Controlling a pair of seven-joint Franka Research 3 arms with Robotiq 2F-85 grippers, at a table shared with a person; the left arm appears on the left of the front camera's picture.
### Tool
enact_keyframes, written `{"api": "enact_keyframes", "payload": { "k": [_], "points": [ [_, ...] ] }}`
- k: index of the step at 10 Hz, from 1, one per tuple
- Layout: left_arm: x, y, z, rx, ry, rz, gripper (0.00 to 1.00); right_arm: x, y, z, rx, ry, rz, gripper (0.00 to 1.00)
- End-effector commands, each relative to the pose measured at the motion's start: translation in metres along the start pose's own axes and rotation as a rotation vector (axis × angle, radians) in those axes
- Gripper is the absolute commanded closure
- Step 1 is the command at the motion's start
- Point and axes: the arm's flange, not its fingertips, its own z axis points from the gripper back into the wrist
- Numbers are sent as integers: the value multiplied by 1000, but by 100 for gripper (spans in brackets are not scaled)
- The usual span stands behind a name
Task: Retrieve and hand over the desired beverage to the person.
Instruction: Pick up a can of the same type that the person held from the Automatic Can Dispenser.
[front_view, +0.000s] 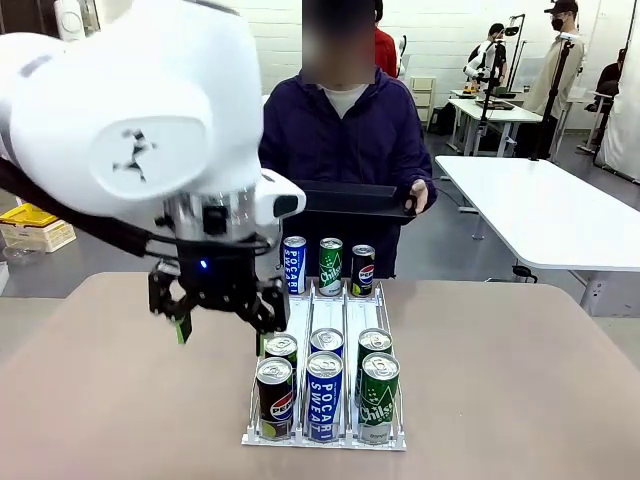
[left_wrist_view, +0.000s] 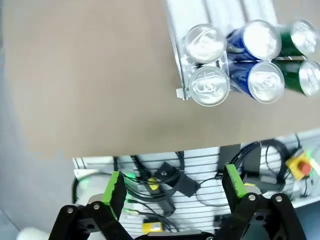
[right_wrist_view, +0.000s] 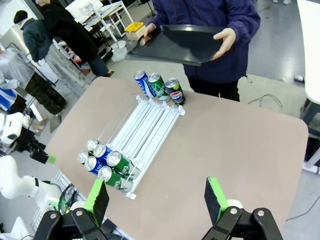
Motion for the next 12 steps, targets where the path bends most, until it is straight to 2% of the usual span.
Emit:
{"api": "enact_keyframes", "payload": {
  "k": [1,5,9,12],
  "points": [
    [-14,-15,-20,62,-55,89,0,1,-2,-2,33,-14,6,0],
    [-6,-12,-79,-91,-20,28,0,1,-2,-2,33,-14,6,0],
    [17,-16,-98,-129,-72,49,0,1,-2,-2,33,-14,6,0],
    [31,-25,-98,-110,-108,44,0,1,-2,-2,33,-14,6,0]
  ]
}}
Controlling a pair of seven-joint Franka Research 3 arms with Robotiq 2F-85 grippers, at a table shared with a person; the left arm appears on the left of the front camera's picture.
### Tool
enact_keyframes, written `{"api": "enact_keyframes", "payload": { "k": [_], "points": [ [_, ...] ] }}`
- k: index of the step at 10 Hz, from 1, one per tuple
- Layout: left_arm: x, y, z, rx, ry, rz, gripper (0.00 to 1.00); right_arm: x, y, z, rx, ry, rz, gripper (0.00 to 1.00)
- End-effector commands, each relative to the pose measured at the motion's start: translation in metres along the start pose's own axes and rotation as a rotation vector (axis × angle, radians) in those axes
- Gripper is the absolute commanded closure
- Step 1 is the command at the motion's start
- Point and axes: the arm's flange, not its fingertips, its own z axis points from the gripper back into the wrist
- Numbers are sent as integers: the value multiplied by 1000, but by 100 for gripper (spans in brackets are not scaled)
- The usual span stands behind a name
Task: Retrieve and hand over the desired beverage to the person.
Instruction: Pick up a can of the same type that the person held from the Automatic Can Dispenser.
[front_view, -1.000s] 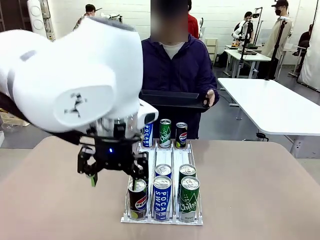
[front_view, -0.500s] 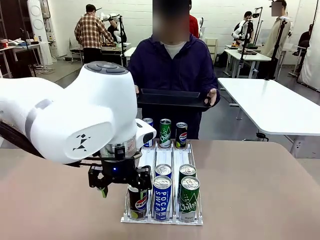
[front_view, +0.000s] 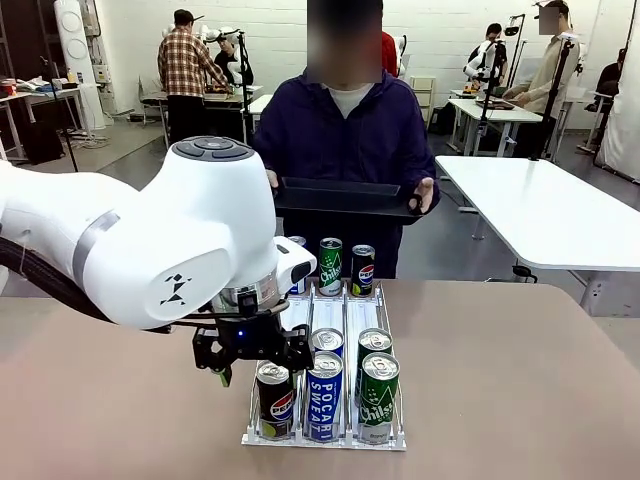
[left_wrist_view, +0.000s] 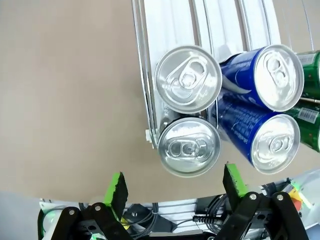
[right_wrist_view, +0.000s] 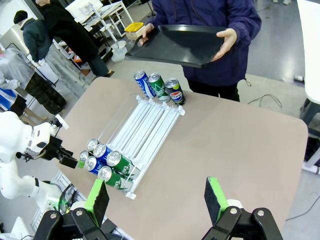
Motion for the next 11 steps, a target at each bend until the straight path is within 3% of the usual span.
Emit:
{"api": "enact_keyframes", "payload": {
  "k": [1,11],
  "points": [
    [11,-6,-5,14,-46,-3,0,1,-2,-2,33,-14,6,0],
    [18,-1,-22,6,-56,-7,0,1,-2,-2,33,-14,6,0]
  ]
}}
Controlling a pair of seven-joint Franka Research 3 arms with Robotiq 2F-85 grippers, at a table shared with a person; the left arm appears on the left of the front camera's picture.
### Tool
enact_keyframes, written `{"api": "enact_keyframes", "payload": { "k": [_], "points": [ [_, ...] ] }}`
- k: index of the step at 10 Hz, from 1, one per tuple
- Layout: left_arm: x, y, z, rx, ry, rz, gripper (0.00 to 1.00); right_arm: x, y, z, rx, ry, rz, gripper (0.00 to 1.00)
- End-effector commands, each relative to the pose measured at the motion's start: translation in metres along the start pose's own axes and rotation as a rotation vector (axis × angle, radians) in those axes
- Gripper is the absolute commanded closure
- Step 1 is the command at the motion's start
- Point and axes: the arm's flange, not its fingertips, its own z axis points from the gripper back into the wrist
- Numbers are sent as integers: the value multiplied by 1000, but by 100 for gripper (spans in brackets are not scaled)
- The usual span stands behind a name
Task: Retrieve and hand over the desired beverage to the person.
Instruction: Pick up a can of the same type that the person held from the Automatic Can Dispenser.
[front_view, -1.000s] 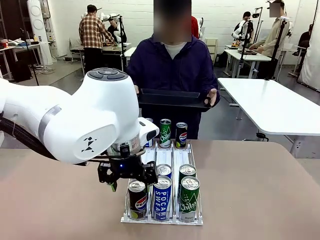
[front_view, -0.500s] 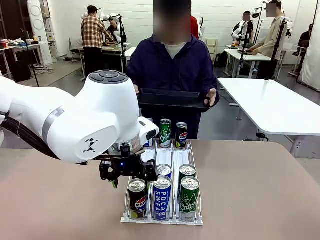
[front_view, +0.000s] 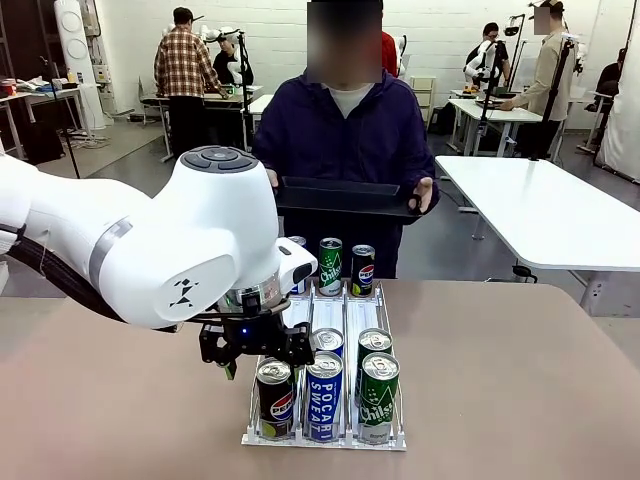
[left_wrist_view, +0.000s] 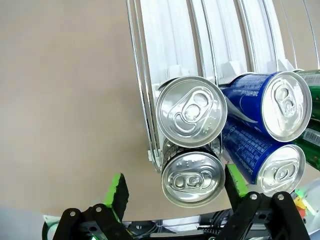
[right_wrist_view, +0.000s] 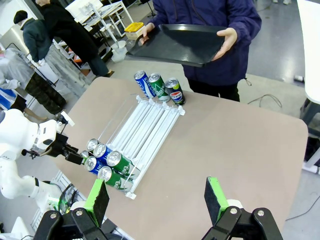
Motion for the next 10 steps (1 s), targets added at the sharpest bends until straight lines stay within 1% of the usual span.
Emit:
{"api": "enact_keyframes", "payload": {
  "k": [1,4,5,6,7,8,9,10],
  "points": [
    [2,-3,-7,6,-43,4,0,1,-2,-2,33,-14,7,0],
    [3,-4,-10,-5,-42,-6,0,1,-2,-2,33,-14,7,0],
    [3,-4,-10,-13,-39,-22,57,1,-2,-2,33,-14,7,0],
    [3,-4,-10,-19,-40,-21,57,1,-2,-2,33,-14,7,0],
    [3,-4,-10,-18,-37,-23,100,1,-2,-2,33,-14,7,0],
    [4,-4,-10,-19,-36,-23,60,1,-2,-2,33,-14,7,0],
    [4,-3,-10,-18,-33,-22,100,1,-2,-2,33,-14,7,0],
    [4,-3,-10,-18,-30,-23,100,1,-2,-2,33,-14,7,0]
  ]
}}
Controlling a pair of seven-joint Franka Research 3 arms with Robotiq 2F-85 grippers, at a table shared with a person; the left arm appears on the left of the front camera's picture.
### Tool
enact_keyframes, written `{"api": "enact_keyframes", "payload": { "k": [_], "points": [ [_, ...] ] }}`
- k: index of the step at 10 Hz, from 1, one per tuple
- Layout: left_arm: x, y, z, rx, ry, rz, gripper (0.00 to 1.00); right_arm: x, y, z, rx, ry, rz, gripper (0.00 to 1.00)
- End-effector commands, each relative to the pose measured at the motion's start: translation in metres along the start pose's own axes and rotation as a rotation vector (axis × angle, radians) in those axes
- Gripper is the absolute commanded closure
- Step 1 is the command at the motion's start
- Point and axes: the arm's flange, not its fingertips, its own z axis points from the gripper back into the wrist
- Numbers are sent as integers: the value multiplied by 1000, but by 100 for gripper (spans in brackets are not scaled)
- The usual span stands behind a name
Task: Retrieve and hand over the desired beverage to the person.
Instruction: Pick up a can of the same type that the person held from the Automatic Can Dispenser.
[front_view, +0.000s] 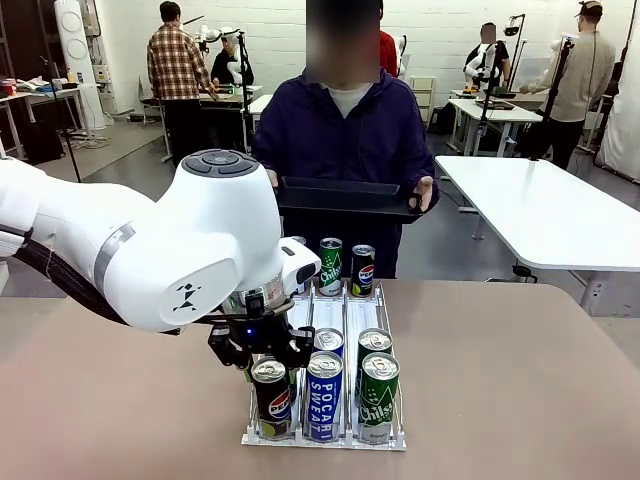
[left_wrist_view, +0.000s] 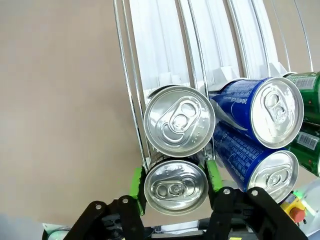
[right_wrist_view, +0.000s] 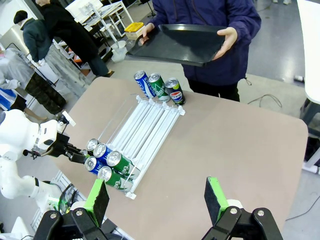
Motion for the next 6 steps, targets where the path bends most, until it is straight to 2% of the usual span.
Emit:
{"api": "enact_keyframes", "payload": {
  "k": [1,3,4,5,6],
  "points": [
    [1,2,-7,5,-6,-9,100,1,-2,-2,33,-14,7,0],
    [2,1,-2,0,9,-19,99,1,-2,-2,33,-14,7,0],
    [3,-2,17,4,32,-28,100,1,-2,-2,33,-14,7,0],
    [10,-6,56,11,84,-68,100,1,-2,-2,33,-14,7,0],
    [16,-10,103,11,93,-98,100,1,-2,-2,33,-14,7,0]
  ]
}}
